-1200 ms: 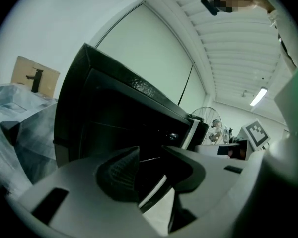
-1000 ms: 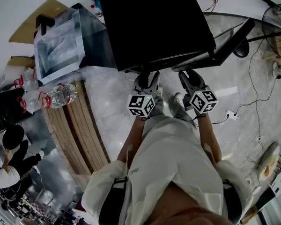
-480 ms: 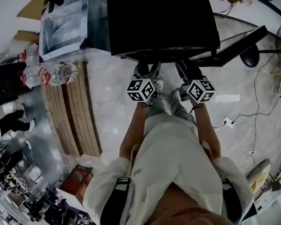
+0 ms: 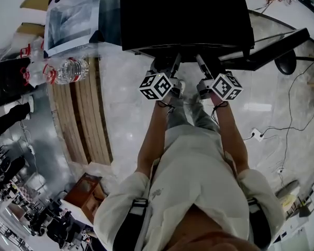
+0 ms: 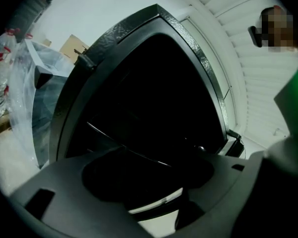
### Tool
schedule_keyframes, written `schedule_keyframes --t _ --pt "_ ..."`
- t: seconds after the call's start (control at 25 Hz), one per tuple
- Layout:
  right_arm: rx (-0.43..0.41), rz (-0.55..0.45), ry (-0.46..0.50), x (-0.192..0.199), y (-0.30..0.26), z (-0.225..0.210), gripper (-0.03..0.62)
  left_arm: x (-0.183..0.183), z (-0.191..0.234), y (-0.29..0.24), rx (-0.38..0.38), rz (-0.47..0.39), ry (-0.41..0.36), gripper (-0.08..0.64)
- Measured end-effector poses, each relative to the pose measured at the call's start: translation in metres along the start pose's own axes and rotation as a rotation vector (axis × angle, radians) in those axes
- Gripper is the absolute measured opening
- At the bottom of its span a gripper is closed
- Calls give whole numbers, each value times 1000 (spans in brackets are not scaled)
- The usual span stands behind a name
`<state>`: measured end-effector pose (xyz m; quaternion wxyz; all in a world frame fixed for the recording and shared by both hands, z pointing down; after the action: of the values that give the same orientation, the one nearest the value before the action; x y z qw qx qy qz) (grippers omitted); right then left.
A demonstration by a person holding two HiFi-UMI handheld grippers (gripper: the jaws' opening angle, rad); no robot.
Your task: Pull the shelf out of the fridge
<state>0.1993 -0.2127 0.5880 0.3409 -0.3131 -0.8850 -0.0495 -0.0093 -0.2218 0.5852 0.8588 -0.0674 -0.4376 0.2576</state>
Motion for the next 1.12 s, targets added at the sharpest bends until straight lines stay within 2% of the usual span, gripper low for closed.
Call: schedule_keyframes --t 0.16,0.48,0.8,1.12 --pt "-17 -43 -46 0 -7 -6 316 -2 3 -4 1 -18 39 279" --pt "0 -53 -76 2 -16 -15 330 8 12 -7 -17 -5 98 287" --pt "21 -69 -67 3 -21 -27 322 8 18 -22 -10 -26 134 287" --pt "35 -108 -13 -3 -31 -33 272 7 16 -44 10 -47 100 286"
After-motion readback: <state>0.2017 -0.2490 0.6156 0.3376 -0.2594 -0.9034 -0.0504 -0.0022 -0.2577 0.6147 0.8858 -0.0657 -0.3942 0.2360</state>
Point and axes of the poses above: the fingertips, and each gripper's own axes: y backward along the fingers, z to its left, x out of its underside, the point moved 8 cm from there along y, backward along the fingers, and after that the axes turned 8 degrees about -x, right-handed, at the moved point
